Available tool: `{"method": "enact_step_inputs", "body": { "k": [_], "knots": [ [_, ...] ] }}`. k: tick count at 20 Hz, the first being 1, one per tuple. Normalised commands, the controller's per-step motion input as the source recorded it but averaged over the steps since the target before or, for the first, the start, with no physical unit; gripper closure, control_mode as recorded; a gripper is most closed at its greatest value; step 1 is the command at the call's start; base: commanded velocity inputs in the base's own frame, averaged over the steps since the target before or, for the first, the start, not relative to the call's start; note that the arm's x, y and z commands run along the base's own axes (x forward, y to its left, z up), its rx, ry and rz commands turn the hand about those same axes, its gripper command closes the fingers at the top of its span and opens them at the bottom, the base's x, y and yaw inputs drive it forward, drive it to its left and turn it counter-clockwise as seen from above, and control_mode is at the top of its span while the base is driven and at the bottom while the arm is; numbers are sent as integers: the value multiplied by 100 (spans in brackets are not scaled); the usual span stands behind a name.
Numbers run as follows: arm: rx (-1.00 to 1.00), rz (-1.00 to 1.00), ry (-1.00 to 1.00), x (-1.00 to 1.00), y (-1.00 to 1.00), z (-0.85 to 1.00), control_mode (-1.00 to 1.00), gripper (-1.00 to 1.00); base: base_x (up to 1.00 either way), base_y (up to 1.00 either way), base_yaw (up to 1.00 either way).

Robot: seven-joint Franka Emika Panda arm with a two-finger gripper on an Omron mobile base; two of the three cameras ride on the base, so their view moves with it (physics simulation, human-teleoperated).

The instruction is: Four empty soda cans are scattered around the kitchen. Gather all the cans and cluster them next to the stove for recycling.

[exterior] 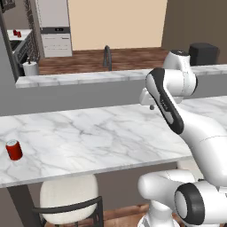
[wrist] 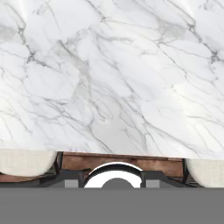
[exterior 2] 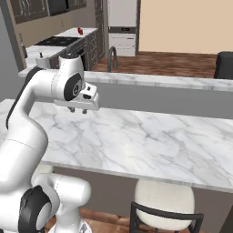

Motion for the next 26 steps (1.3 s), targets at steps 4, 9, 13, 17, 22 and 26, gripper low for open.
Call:
{"method": "enact_step_inputs", "body": {
  "k": [4,9,13,17,22,26],
  "knots": [
    [0,0,0,-1,0,0,100,-100,-3,0,0],
    [0,0,0,0,0,0,100,-100,-22,0,0],
    [0,0,0,0,0,0,100,-100,-39,0,0],
    [0,0,0,0,0,0,100,-100,-44,0,1],
    [0,0,0,0,0,0,100,-100,-45,0,2],
    [0,0,0,0,0,0,100,-100,-31,0,1]
  ]
}}
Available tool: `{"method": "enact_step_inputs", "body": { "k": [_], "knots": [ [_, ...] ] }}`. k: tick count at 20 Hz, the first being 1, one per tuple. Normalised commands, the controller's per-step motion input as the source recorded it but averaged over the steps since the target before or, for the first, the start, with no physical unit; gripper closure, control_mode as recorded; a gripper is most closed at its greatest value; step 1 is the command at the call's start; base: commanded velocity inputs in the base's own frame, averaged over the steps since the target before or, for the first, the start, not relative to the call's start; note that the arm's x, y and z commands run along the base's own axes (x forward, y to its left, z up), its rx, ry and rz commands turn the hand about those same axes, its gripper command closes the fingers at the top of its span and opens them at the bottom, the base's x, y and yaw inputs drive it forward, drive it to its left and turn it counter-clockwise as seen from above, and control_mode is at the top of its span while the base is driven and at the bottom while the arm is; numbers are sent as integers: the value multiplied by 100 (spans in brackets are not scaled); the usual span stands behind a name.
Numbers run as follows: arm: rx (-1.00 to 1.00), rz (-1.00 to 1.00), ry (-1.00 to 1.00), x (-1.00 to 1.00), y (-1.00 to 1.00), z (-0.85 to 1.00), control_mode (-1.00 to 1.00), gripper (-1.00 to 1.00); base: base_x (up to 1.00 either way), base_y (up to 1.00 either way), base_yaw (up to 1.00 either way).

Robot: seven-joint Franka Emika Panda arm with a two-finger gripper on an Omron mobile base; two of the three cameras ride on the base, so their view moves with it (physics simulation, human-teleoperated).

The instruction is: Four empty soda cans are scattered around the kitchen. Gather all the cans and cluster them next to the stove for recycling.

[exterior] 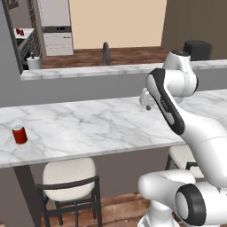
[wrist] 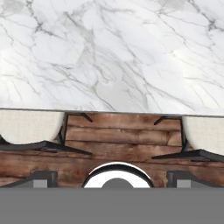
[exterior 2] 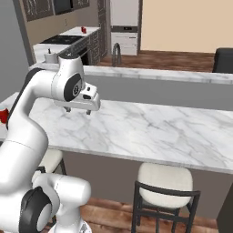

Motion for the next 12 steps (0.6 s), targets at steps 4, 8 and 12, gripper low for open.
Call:
{"method": "enact_step_inputs", "body": {
  "k": [4,8,12],
  "knots": [
    [0,0,0,0,0,0,100,-100,-13,16,2],
    [0,0,0,0,0,0,100,-100,-9,36,1],
    [0,0,0,0,0,0,100,-100,-2,47,0]
  ]
}}
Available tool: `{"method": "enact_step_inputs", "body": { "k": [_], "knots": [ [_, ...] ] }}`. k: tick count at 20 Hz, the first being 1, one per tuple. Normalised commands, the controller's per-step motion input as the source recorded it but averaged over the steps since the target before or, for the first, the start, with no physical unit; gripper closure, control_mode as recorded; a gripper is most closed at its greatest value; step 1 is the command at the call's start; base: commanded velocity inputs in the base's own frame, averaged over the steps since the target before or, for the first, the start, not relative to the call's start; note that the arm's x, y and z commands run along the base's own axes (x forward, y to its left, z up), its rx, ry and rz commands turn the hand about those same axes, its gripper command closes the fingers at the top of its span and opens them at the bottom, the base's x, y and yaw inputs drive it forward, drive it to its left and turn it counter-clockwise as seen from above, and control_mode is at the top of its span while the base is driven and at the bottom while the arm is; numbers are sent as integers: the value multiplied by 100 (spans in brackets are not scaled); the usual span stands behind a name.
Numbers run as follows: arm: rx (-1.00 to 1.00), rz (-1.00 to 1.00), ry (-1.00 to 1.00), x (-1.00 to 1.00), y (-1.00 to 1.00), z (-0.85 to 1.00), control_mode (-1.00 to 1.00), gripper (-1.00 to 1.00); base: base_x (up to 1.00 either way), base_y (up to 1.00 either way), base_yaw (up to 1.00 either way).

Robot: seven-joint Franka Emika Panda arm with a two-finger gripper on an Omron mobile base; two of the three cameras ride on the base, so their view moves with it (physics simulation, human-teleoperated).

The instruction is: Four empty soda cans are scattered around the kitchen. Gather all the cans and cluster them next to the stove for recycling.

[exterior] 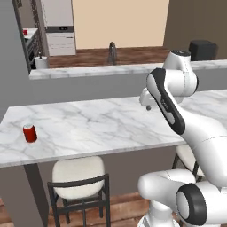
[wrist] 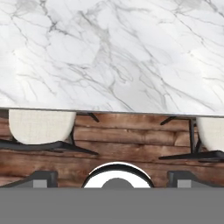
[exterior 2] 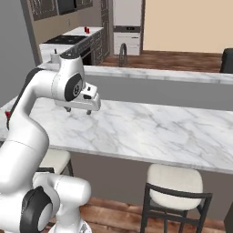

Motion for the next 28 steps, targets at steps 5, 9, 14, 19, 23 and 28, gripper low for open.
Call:
{"method": "enact_step_inputs", "body": {
  "k": [5,9,14,19,23,28],
  "knots": [
    [0,0,0,0,0,0,100,-100,0,47,0],
    [0,0,0,0,0,0,100,-100,0,44,0],
    [0,0,0,0,0,0,100,-100,0,42,0],
    [0,0,0,0,0,0,100,-100,0,41,0],
    [0,0,0,0,0,0,100,-100,0,40,0],
    [0,0,0,0,0,0,100,-100,-1,40,0]
  ]
}}
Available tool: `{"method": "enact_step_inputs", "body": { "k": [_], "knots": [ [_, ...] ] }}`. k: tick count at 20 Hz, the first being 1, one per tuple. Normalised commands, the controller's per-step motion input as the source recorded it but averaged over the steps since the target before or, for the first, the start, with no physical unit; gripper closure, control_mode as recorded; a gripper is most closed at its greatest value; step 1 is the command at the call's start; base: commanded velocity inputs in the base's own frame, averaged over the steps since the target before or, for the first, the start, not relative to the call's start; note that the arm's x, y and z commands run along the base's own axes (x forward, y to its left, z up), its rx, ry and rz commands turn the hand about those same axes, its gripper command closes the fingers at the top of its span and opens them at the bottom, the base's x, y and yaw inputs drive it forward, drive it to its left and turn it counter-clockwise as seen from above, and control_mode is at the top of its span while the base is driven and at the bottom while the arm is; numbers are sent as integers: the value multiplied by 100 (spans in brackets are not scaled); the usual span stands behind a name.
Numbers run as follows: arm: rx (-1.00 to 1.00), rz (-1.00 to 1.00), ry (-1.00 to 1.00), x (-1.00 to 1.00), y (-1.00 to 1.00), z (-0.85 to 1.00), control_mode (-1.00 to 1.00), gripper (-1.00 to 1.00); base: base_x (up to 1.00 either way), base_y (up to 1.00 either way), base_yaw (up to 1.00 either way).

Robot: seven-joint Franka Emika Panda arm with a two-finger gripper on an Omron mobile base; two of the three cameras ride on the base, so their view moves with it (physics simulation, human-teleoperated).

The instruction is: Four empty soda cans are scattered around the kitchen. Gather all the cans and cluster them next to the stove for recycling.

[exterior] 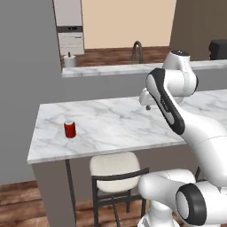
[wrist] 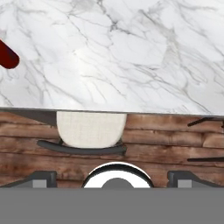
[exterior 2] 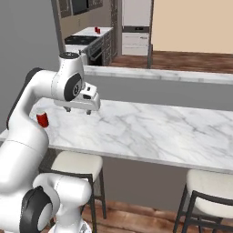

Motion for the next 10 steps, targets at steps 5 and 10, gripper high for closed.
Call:
{"method": "enact_step_inputs", "body": {
  "k": [5,10],
  "knots": [
    [0,0,0,0,0,0,100,-100,0,41,0],
    [0,0,0,0,0,0,100,-100,-1,42,0]
  ]
}}
